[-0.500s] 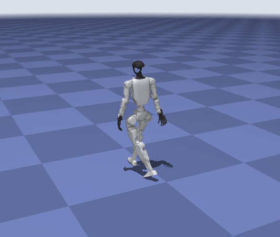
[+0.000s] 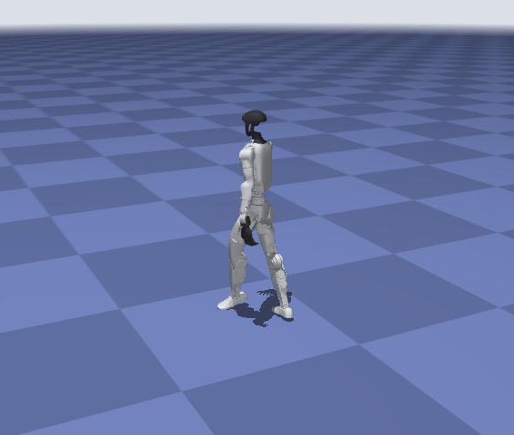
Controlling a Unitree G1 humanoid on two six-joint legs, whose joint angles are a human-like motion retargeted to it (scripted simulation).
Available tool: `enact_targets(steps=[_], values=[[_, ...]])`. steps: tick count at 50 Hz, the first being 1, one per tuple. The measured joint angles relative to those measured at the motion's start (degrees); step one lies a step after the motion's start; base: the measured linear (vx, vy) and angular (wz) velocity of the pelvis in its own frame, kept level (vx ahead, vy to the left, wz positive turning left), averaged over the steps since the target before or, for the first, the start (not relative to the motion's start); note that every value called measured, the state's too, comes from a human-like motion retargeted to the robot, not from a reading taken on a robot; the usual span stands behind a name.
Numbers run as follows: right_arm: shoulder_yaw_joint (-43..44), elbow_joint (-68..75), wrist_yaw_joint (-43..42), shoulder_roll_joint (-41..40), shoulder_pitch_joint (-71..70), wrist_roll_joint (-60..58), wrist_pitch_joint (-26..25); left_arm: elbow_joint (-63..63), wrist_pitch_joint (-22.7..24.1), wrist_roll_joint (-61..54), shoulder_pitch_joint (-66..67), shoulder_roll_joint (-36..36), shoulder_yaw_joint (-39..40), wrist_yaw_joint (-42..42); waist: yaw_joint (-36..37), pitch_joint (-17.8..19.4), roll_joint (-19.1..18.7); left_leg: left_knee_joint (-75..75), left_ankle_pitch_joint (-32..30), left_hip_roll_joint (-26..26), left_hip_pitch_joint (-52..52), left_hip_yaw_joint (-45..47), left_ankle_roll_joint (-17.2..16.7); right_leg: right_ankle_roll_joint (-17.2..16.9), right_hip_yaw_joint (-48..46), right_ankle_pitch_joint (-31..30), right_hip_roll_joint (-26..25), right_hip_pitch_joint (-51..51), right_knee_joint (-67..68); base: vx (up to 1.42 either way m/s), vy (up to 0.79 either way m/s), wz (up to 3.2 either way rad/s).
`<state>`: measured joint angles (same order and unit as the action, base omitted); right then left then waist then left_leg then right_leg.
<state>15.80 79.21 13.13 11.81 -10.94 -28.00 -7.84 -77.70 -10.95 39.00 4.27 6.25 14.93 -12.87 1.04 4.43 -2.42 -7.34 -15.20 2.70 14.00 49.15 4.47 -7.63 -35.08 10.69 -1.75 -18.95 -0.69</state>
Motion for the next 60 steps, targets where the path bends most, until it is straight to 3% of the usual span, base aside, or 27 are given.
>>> enact_targets(steps=[2, 3, 5, 7, 10, 12, 14, 17, 22, 25, 28, 30, 33, 35, 40, 43, 50, 55, 60], values=[[-0.9, 1.0, 0.3, 0.0, 0.4, -0.4, 0.3, -1.0, 0.4, -0.1, 1.0, -0.1, 1.1, -2.3, 1.9, -0.6, 2.0, -1.3, 2.8, 1.5, -0.2, -1.2, 8.8, -4.1, 2.7, -3.2, 2.3, -1.0, 2.2, 0.7, 0.08, -0.12], [-1.4, 1.6, 0.7, -0.3, 0.8, -1.0, 0.2, -1.4, 0.5, 0.7, 1.8, 0.1, 1.5, -3.3, 3.8, -0.7, 3.3, -2.5, 6.1, 1.5, -1.6, -0.3, 10.1, -6.3, 4.6, -5.5, 3.7, -2.1, 3.5, 0.72, -0.04, -0.93], [-1.5, 3.3, 1.2, -1.4, 1.1, -2.7, 0.0, -2.2, 0.6, 4.1, 3.2, 1.2, 1.6, -4.5, 7.1, -2.0, 3.9, -6.1, 9.0, -2.2, 0.2, -5.0, 10.5, -7.4, 4.9, -13.3, 2.9, -1.0, 6.2, 0.68, -0.01, -0.96], [-2.2, 5.3, 0.5, -2.8, 2.1, -4.1, 0.1, -3.6, 0.5, 7.4, 4.7, 2.2, 1.1, -4.8, 7.6, -3.0, 3.0, -7.4, 13.1, -4.7, -4.1, -1.9, 10.5, -7.4, -0.3, -22.1, 4.5, -2.2, 11.6, 0.75, 0.2, 0.17], [-4.1, 7.1, 1.9, -3.7, 4.1, -6.0, 0.9, -4.8, -0.1, 10.5, 5.8, 3.3, 0.3, -6.0, 5.4, -1.3, 0.1, -6.4, 16.5, -5.2, -11.3, -8.4, 10.5, -5.7, 0.4, -32.2, 4.6, -2.2, 26.3, 0.78, 0.39, 1.55], [-4.8, 7.3, 3.7, -3.5, 4.7, -7.8, 0.9, -4.8, -1.1, 10.0, 4.8, 3.8, 0.8, -5.8, 4.4, -0.3, -1.3, -6.0, 17.0, -6.1, -13.7, -11.2, 10.5, -4.9, 1.7, -31.6, 4.9, 2.3, 37.1, 0.49, 0.29, 1.85], [-4.8, 7.5, 3.6, -3.4, 5.1, -8.9, 0.6, -3.9, -2.2, 7.6, 3.0, 3.9, 1.5, -3.9, 3.4, 0.2, -1.7, -6.1, 17.1, -6.3, -14.3, -14.7, 10.5, -5.7, 3.1, -25.8, 6.2, 8.7, 45.4, 0.34, 0.15, 2.18], [-4.1, 8.7, 1.2, -3.1, 5.7, -8.0, -0.4, -0.9, -1.6, 2.9, -0.2, 4.0, 1.3, -0.2, 1.3, 0.8, -1.3, -6.2, 16.7, -4.9, -14.5, -21.7, 10.5, -5.1, 3.7, -20.6, 8.2, 16.9, 48.6, 0.28, 0.04, 2.75], [-2.9, 10.9, 0.8, -2.2, 6.7, -5.8, -2.1, 7.5, 1.7, -1.5, -5.2, 3.9, -1.2, 1.6, -1.1, 1.9, 0.9, -6.0, 16.0, -0.6, -14.7, -34.5, 10.5, 6.5, 4.9, -13.0, 12.8, 26.2, 36.3, 0.28, -0.06, 3.02], [-2.5, 12.2, 0.2, -1.8, 7.2, -4.6, -3.4, 11.3, 4.2, -3.0, -7.8, 3.9, -3.4, 2.4, -2.2, 2.4, 2.8, -6.8, 16.1, 2.5, -14.2, -44.2, 10.5, 11.1, 14.7, -9.6, 11.9, 31.0, 24.6, 0.22, -0.16, 3.44], [-3.3, 13.2, -0.7, -1.4, 8.1, -3.9, -4.4, 13.5, 4.5, -4.9, -9.3, 3.4, -4.8, 3.0, -4.2, 2.8, 4.3, -8.2, 16.6, 5.5, -14.5, -54.2, 10.5, 9.1, 33.2, -12.1, 8.7, 31.9, 14.5, 0.33, -0.17, 3.75], [-4.0, 14.0, -1.3, -1.0, 8.4, -4.1, -5.3, 14.8, 3.2, -5.2, -9.6, 2.3, -4.9, 2.7, -4.9, 2.7, 5.7, -9.2, 17.0, 7.9, -14.8, -60.0, 10.5, 2.4, 36.8, -18.8, 11.0, 30.6, 8.9, 0.38, -0.25, 3.36], [-4.9, 14.4, -2.7, -0.9, 7.9, -5.2, -7.2, 16.5, 3.6, -4.9, -8.8, 1.7, -4.9, 2.0, -1.9, 1.2, 5.5, -9.1, 17.9, 7.5, -14.4, -63.7, 10.5, 6.5, 22.1, -11.9, 13.3, 28.0, 9.1, 0.27, -0.26, 2.21], [-4.8, 14.0, -3.6, -1.0, 6.9, -5.6, -8.2, 16.8, 4.2, -4.5, -8.2, 1.6, -5.0, 2.7, -0.2, 0.7, 5.8, -9.9, 18.1, 7.7, -13.3, -66.2, 10.5, 7.4, 18.9, -9.8, 13.7, 26.6, 9.7, 0.16, -0.4, 2.07], [-4.5, 9.4, -2.7, 0.6, 5.3, -5.9, -5.8, 13.3, 3.6, -4.8, -6.6, -0.6, -4.6, 6.8, 4.7, 0.9, 5.6, -12.5, 16.5, 8.6, -10.5, -64.4, 10.5, 5.2, 7.5, -6.7, 16.4, 19.8, 6.8, 0.1, -0.14, 2.03], [-5.3, 6.3, -2.9, 2.2, 3.7, -6.9, -4.5, 8.5, 3.7, -6.8, -5.5, -1.6, -2.4, 5.4, 2.8, 0.4, 5.4, -13.6, 16.6, 8.0, -8.3, -59.5, 10.4, 4.9, 0.8, -5.3, 15.3, 15.0, 2.9, 0.04, -0.15, 2.47], [-5.6, 2.4, -7.1, 3.5, -0.5, -6.6, -4.0, -3.7, -0.2, -8.7, -3.9, -1.4, 2.5, 3.5, 0.4, 0.0, 3.8, -9.6, 18.5, 2.1, -7.8, -33.5, 6.8, 4.3, -12.7, -2.0, 10.6, 9.2, -2.0, -0.06, -0.17, 2.06], [-5.4, 0.9, -6.1, 2.5, -1.2, -6.9, -2.1, -8.6, -1.3, -5.6, -1.7, -1.8, 3.8, 2.4, 0.2, 0.0, 3.5, -7.4, 21.1, 4.9, -7.2, -30.8, 9.4, 3.3, -19.0, -0.7, 9.8, 7.2, -3.2, -0.07, -0.06, 1.51], [-5.8, 1.1, -5.0, 0.0, -0.5, -5.0, -1.5, -10.0, -1.6, 0.7, -0.6, -2.0, 3.8, -3.8, 2.3, 0.2, 2.0, -7.5, 21.0, 6.0, -6.4, -28.6, 3.7, 2.5, -23.2, 0.0, 8.0, 6.9, -3.9, -0.05, 0.03, 0.92]])
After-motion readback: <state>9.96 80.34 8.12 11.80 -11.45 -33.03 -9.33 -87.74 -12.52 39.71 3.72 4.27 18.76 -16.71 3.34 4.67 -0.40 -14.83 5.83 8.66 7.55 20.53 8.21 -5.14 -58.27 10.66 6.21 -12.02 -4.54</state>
